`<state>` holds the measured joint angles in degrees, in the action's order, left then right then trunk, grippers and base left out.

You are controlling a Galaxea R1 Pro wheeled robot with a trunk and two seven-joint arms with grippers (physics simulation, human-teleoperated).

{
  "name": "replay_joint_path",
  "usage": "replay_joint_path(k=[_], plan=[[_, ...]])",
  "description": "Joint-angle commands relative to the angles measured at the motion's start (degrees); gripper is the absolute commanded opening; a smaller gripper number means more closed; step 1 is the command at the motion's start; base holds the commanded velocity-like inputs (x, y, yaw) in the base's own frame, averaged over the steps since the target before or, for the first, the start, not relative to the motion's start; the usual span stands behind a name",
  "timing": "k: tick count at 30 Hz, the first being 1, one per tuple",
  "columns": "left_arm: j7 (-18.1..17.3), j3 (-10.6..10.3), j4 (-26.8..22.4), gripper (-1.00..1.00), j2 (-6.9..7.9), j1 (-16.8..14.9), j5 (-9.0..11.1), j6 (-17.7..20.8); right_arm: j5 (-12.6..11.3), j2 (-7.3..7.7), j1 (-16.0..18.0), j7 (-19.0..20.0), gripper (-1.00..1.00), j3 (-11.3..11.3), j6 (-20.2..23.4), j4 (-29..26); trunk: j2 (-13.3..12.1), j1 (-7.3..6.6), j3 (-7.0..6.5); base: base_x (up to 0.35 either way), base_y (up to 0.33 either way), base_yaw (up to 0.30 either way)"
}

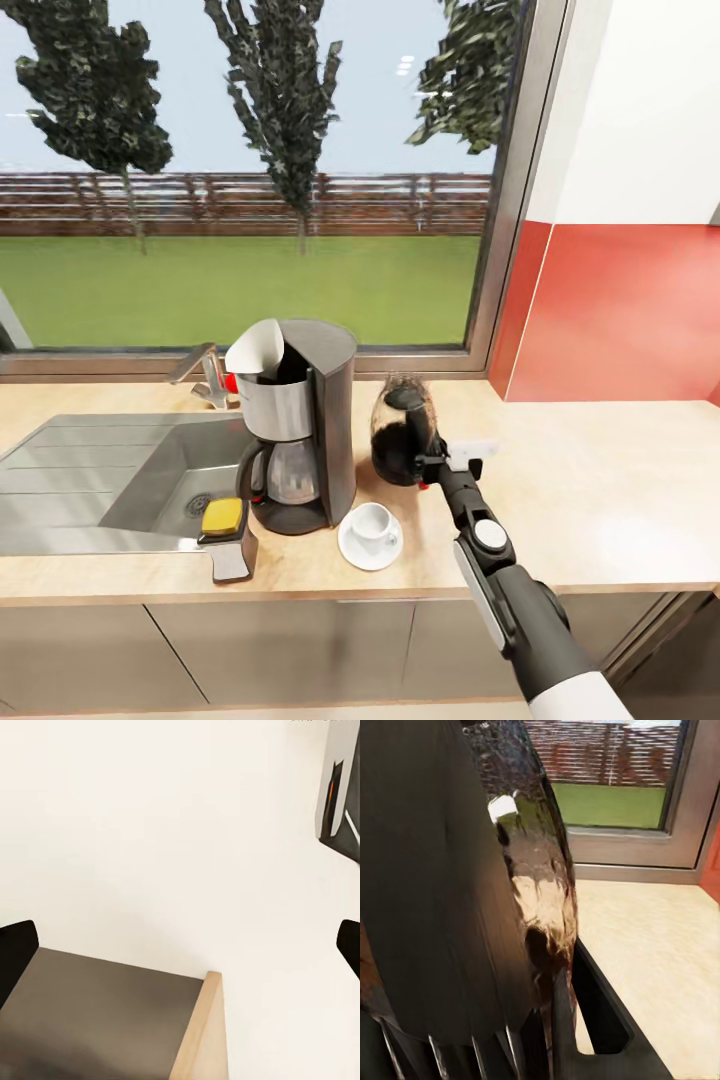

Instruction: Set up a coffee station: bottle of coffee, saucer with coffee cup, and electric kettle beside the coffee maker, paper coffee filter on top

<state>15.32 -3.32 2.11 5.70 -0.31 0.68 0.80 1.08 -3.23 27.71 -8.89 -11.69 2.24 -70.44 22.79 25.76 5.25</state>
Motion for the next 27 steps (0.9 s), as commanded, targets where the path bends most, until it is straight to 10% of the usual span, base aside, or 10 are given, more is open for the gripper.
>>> replay_joint_path(k=[1, 27], plan=[[0.15, -0.32, 0.04, 1.00, 0.00, -0.02, 0.06, 0.08, 0.35, 0.00, 0.06, -0.37, -1.00, -0.13, -0.70, 0.80, 0.13, 0.03, 0.10, 0.000, 0.000, 0.000], [0.23, -0.28, 0.07, 1.00, 0.01, 0.00, 0.06, 0.17, 0.42, -0.02, 0.06, -0.34, -1.00, -0.18, -4.08, 4.45, 0.13, 0.03, 0.10, 0.015, 0.018, 0.000]])
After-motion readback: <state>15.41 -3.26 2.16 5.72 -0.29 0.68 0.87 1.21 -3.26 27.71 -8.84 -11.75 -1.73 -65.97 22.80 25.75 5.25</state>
